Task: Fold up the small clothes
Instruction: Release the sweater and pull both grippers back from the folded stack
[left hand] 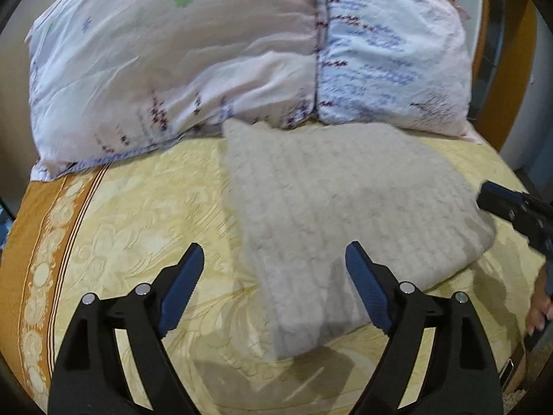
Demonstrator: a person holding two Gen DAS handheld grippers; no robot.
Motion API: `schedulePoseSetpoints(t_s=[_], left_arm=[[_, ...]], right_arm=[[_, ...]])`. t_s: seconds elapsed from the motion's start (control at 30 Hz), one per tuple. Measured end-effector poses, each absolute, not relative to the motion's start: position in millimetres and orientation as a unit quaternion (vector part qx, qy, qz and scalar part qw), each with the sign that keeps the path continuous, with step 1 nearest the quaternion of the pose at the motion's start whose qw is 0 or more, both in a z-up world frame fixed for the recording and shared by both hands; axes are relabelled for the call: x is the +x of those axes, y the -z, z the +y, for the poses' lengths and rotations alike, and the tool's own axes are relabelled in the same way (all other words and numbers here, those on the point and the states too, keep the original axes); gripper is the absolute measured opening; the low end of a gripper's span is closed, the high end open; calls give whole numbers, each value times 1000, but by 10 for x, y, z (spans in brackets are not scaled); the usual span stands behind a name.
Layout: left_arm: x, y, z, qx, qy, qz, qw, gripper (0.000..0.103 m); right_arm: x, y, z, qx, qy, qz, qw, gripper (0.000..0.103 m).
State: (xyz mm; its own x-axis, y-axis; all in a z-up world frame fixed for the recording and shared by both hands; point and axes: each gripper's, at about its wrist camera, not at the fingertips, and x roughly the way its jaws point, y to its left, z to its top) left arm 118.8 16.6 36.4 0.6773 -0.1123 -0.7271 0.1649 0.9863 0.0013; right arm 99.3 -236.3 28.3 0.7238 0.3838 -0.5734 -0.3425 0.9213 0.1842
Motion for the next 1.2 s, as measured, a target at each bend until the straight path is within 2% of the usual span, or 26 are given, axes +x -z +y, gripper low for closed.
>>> schedulePoseSetpoints(t_s=[0.2, 0.4, 0.47, 0.53, 0.6, 0.63, 0.83, 1.2], left_arm=[[1247, -194, 170, 39, 55, 422, 904, 86], [1242, -128, 220, 16, 56, 431, 901, 90], [1188, -163, 223, 15, 62, 423, 904, 90], [1088, -199, 212, 18, 67, 410, 909, 94], [1015, -216, 207, 21, 69, 403, 912, 96], [971, -215, 203, 19, 72, 403, 912, 97], [846, -131, 237, -12, 75, 426, 901, 100], [689, 45, 113, 11, 51, 433, 900, 101]], right_arm=[[1045, 17, -2221, -28, -148, 372, 916, 40], [980, 44, -2235, -19, -136, 363, 922, 43], [897, -27, -2301, 3, -137, 351, 926, 53], [827, -87, -2356, 15, -133, 337, 932, 68], [754, -135, -2397, 16, -125, 324, 938, 76], [738, -146, -2410, 17, -120, 322, 939, 86], [629, -98, -2407, 26, -99, 323, 941, 101], [611, 116, -2179, 23, -92, 369, 924, 102]])
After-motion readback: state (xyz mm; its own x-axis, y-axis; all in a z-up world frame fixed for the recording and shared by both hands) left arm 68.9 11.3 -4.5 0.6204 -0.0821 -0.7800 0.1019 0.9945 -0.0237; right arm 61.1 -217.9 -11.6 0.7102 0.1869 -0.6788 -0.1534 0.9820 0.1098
